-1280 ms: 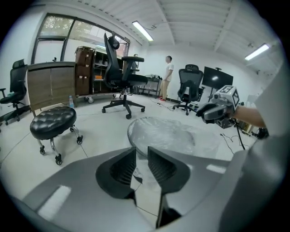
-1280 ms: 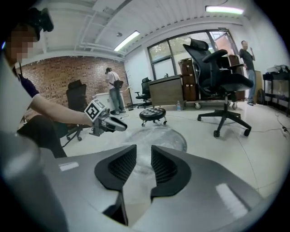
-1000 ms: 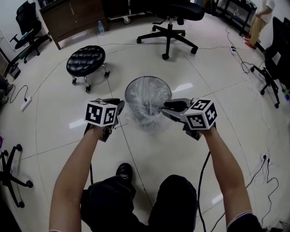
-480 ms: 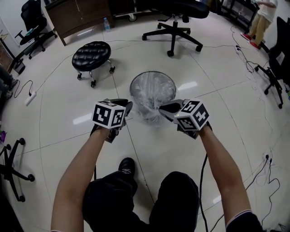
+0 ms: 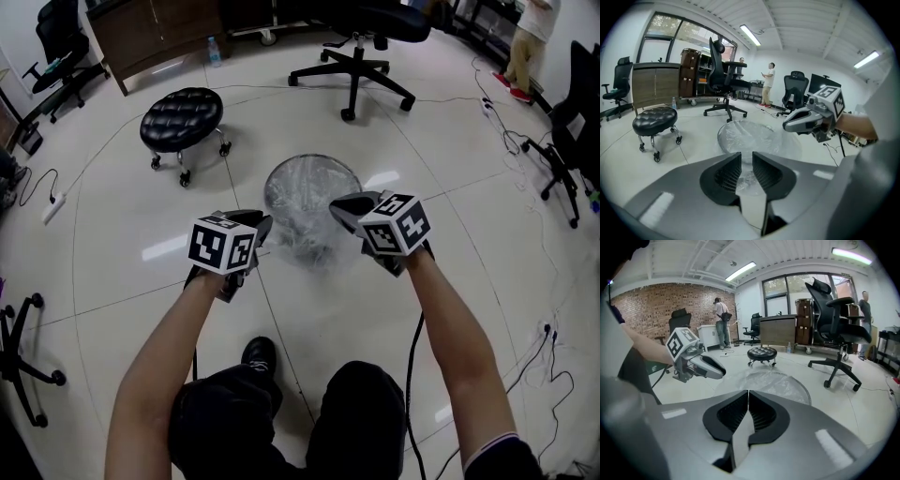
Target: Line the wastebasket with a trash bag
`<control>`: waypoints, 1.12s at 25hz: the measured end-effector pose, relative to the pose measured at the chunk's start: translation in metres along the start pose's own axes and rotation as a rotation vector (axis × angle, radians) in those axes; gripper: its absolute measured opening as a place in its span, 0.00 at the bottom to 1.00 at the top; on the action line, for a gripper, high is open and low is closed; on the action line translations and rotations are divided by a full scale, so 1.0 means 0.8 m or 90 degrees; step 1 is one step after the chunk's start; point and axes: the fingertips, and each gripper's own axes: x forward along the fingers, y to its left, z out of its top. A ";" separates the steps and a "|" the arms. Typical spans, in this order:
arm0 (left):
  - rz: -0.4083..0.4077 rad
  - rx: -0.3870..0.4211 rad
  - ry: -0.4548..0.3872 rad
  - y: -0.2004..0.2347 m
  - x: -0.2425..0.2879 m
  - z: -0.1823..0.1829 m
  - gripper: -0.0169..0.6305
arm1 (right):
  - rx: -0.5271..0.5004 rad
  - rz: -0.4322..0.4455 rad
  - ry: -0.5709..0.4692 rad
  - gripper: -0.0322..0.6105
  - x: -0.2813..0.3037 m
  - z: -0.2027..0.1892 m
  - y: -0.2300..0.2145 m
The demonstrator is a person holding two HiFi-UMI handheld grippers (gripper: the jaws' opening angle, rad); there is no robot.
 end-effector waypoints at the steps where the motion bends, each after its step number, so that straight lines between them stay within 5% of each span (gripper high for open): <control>1: -0.001 -0.002 -0.004 0.003 0.000 0.002 0.16 | 0.004 -0.008 -0.002 0.06 0.005 0.005 -0.009; 10: -0.001 -0.025 -0.028 0.043 0.015 0.011 0.16 | 0.026 -0.026 0.047 0.06 0.069 0.021 -0.058; 28: -0.036 -0.062 -0.042 0.079 0.034 0.005 0.16 | 0.088 -0.013 0.254 0.06 0.198 -0.043 -0.080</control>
